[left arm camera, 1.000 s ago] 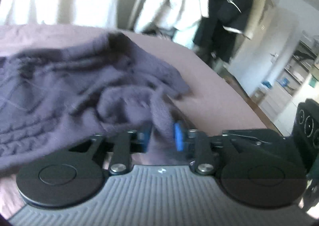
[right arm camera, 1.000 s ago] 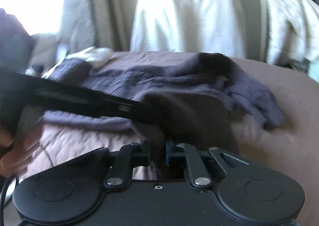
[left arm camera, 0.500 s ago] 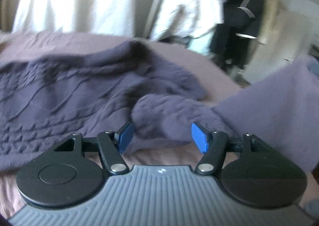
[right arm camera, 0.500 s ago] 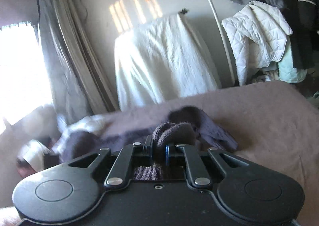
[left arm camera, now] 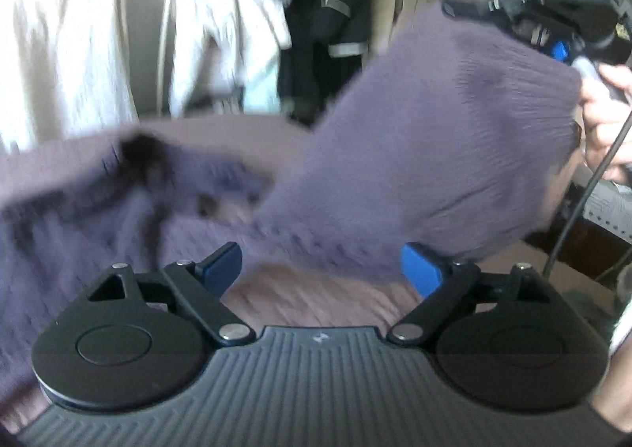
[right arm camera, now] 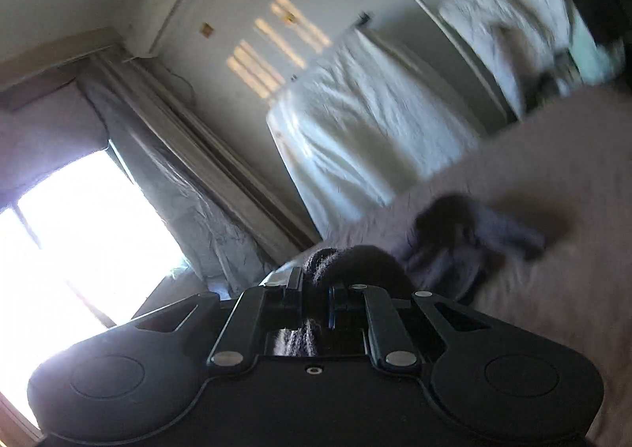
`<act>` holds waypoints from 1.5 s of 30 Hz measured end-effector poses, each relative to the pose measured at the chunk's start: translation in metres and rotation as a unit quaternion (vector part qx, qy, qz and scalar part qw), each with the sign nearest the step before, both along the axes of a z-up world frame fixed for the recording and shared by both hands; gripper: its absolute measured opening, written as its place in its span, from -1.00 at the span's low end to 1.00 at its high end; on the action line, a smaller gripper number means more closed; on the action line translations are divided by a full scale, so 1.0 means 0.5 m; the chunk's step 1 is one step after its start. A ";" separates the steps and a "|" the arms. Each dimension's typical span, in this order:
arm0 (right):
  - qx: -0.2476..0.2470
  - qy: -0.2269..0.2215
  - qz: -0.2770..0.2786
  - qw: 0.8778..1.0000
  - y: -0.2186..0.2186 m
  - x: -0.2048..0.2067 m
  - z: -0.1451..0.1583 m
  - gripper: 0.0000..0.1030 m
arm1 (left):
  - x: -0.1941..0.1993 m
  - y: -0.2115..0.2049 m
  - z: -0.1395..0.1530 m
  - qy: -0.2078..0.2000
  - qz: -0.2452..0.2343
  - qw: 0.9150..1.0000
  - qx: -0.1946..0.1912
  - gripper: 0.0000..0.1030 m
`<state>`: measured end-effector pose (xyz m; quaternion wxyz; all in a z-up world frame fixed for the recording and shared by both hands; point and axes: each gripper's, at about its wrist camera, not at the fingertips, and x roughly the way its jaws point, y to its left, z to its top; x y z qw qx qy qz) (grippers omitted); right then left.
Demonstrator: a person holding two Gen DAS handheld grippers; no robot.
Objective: Fold clothes
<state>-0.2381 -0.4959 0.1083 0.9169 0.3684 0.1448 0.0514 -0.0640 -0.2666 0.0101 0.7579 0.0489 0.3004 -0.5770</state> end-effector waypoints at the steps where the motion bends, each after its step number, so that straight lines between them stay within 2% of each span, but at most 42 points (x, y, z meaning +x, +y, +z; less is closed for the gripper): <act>1: -0.001 0.006 -0.002 1.000 0.000 0.009 -0.009 -0.73 | 0.005 -0.014 -0.014 0.028 -0.005 1.000 0.012 0.83; 5: -0.020 0.037 -0.023 0.999 -0.011 0.037 -0.045 -0.73 | 0.039 -0.048 -0.059 0.131 0.002 0.991 -0.003 0.83; 6: -0.015 0.044 -0.026 0.999 -0.018 0.039 -0.054 -0.73 | 0.054 -0.066 -0.067 0.167 0.001 0.986 -0.004 0.86; 8: -0.006 0.050 -0.024 0.998 -0.024 0.048 -0.067 -0.73 | 0.089 -0.108 -0.087 0.247 -0.012 0.969 0.021 0.90; 9: -0.004 0.049 -0.022 0.999 -0.025 0.049 -0.069 -0.73 | 0.105 -0.119 -0.095 0.275 -0.006 0.961 0.020 0.90; 10: -0.002 0.043 -0.016 0.999 -0.024 0.048 -0.068 -0.73 | 0.121 -0.130 -0.102 0.301 0.001 0.954 0.017 0.90; 12: 0.003 0.031 -0.003 1.000 -0.026 0.044 -0.066 -0.73 | 0.135 -0.133 -0.105 0.321 0.008 0.947 -0.018 0.90; 14: 0.010 0.027 -0.002 1.000 -0.036 0.044 -0.067 -0.73 | 0.130 -0.132 -0.107 0.313 0.009 0.949 -0.037 0.77; 16: -0.010 0.042 -0.026 0.999 -0.055 0.048 -0.079 -0.73 | 0.119 -0.129 -0.106 0.280 0.018 0.959 -0.029 0.19; 18: -0.094 0.094 -0.080 0.988 -0.067 0.061 -0.101 -0.73 | 0.112 -0.128 -0.108 0.241 0.036 0.970 -0.009 0.16; 19: -0.138 0.121 -0.105 0.977 -0.072 0.069 -0.113 -0.73 | 0.109 -0.126 -0.106 0.221 0.048 0.974 0.002 0.16; 21: -0.241 0.198 -0.127 0.942 -0.076 0.102 -0.163 -0.69 | 0.100 -0.126 -0.108 0.179 0.070 0.981 0.032 0.16; 24: -0.320 0.310 -0.127 0.886 -0.096 0.144 -0.265 -0.62 | 0.093 -0.131 -0.107 0.124 0.091 0.986 0.069 0.21; 26: -0.361 0.330 -0.143 0.860 -0.086 0.135 -0.278 -0.54 | 0.095 -0.135 -0.112 0.105 0.099 0.986 0.083 0.23; 27: -0.383 0.333 -0.147 0.849 -0.078 0.128 -0.280 -0.41 | 0.096 -0.132 -0.116 0.108 0.101 0.985 0.087 0.23; 28: -0.411 0.310 -0.136 0.846 -0.063 0.115 -0.266 0.05 | 0.098 -0.127 -0.119 0.115 0.103 0.984 0.088 0.23; 29: -0.429 0.288 -0.118 0.848 -0.049 0.105 -0.252 0.39 | 0.100 -0.122 -0.122 0.123 0.105 0.983 0.088 0.23; 31: -0.448 0.252 -0.062 0.855 -0.025 0.090 -0.229 0.40 | 0.106 -0.117 -0.132 0.135 0.113 0.981 0.081 0.23; 33: -0.451 0.260 0.010 0.853 -0.002 0.093 -0.232 0.38 | 0.113 -0.110 -0.138 0.135 0.125 0.980 0.075 0.23; 35: -0.471 0.279 0.074 0.834 0.021 0.093 -0.272 0.38 | 0.114 -0.099 -0.139 0.128 0.135 0.980 0.071 0.23; 37: -0.486 0.303 0.113 0.812 0.033 0.091 -0.330 0.38 | 0.120 -0.093 -0.138 0.122 0.143 0.980 0.064 0.23; 39: -0.486 0.321 0.141 0.801 0.029 0.093 -0.391 0.37 | 0.127 -0.086 -0.137 0.123 0.151 0.979 0.057 0.24; 41: -0.494 0.323 0.162 0.791 0.028 0.107 -0.442 0.37 | 0.133 -0.081 -0.138 0.123 0.159 0.978 0.052 0.23; 43: -0.515 0.321 0.173 0.776 0.026 0.127 -0.484 0.38 | 0.136 -0.074 -0.138 0.114 0.171 0.977 0.052 0.24; 44: -0.521 0.312 0.169 0.776 0.021 0.137 -0.491 0.38 | 0.136 -0.070 -0.137 0.107 0.178 0.977 0.053 0.24; 45: -0.516 0.298 0.160 0.787 0.010 0.150 -0.488 0.36 | 0.136 -0.065 -0.136 0.099 0.185 0.976 0.054 0.24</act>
